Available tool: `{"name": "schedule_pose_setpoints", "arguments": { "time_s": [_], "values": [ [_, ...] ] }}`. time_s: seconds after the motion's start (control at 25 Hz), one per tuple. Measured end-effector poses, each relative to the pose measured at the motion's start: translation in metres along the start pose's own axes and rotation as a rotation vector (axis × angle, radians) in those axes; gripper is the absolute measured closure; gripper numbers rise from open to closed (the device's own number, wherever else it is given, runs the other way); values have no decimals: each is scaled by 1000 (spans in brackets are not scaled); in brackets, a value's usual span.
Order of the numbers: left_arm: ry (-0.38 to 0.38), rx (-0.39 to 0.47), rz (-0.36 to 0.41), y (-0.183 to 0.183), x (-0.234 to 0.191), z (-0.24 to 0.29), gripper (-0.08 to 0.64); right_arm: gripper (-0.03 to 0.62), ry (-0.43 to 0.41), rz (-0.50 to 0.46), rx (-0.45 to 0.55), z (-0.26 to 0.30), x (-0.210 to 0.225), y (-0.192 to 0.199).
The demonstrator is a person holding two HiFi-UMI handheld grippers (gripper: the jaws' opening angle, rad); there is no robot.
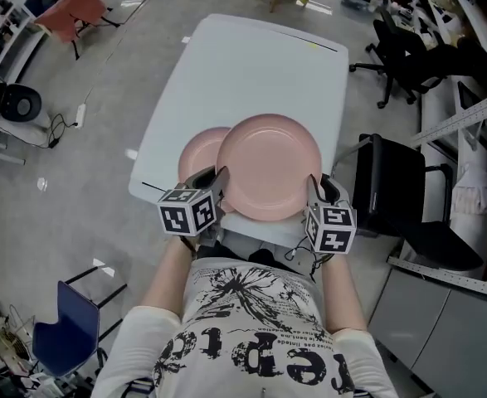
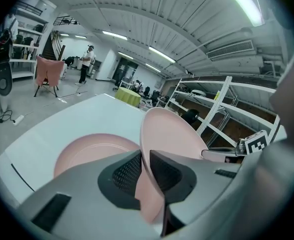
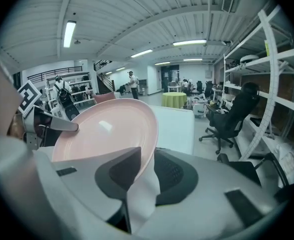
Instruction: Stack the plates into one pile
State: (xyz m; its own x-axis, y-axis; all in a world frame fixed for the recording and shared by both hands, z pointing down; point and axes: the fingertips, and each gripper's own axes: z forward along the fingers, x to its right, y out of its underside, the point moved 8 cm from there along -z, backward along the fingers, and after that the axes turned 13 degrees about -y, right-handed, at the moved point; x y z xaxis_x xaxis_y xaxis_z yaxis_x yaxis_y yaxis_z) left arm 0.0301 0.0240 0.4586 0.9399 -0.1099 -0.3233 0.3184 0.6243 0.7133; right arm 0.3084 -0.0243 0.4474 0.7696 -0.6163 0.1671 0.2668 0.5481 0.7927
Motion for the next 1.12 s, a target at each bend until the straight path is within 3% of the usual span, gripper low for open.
{"name": "schedule_pose_setpoints", "arguments": {
  "time_s": [0.24, 0.52, 0.92, 1.12],
  "values": [
    [47, -39, 95, -14, -56, -6, 489, 502, 32, 59, -14, 28, -52, 7],
    [69, -98, 148, -27, -119, -1, 491, 502, 69, 121, -28, 63, -107, 10],
    [-8, -165, 320, -25, -161, 30, 490, 526, 113, 284, -43, 104, -136, 25],
    [-17, -212, 349, -18, -164, 48, 486, 526, 146, 296, -87, 115, -134, 34]
  ]
}}
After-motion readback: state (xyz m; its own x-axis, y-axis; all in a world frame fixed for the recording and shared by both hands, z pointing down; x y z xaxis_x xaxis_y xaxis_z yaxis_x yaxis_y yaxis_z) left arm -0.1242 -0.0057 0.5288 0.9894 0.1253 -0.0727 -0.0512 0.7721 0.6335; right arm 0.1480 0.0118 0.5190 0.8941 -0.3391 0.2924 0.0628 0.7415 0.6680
